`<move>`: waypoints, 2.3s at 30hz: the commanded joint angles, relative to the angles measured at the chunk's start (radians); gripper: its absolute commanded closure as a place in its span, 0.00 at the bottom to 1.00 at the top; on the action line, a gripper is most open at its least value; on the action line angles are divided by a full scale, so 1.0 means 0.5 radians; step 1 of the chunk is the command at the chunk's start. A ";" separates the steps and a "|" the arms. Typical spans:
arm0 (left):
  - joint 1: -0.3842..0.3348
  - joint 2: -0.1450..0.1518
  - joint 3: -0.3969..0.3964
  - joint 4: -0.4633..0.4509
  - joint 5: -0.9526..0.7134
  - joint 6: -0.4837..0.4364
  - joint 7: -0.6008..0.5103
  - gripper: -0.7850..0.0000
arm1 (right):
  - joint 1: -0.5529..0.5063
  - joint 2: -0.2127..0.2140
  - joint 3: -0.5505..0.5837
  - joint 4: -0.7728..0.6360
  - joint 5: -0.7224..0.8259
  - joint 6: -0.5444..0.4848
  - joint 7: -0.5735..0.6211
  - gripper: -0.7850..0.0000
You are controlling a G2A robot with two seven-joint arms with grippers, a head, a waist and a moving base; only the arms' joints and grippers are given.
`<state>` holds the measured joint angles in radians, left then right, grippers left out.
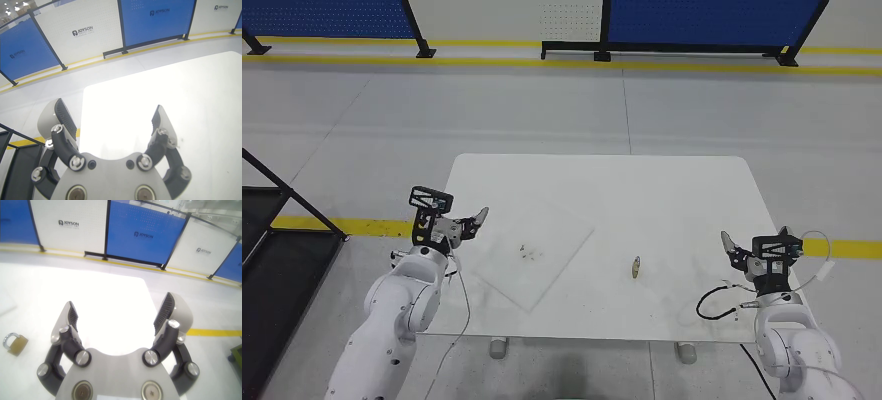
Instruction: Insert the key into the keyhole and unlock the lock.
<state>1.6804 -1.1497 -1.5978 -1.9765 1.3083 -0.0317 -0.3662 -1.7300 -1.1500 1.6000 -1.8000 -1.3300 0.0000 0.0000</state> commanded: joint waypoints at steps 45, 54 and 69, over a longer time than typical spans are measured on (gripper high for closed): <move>-0.799 -0.073 0.690 0.352 -0.346 0.127 -1.784 0.00 | 0.000 0.000 0.000 0.000 0.000 0.000 0.000 0.00; -0.799 -0.071 0.730 0.484 -0.302 0.055 -1.697 0.00 | 0.000 0.000 0.000 0.000 0.000 0.000 0.000 0.00; -0.821 -0.066 0.753 0.562 -0.351 -0.035 -1.727 0.59 | 0.000 0.000 0.000 0.000 0.000 0.000 0.000 0.00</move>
<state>1.2709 -1.1830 -1.2216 -1.6968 1.1349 -0.0474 -1.2280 -1.7300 -1.1500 1.6000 -1.8000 -1.3300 0.0000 0.0000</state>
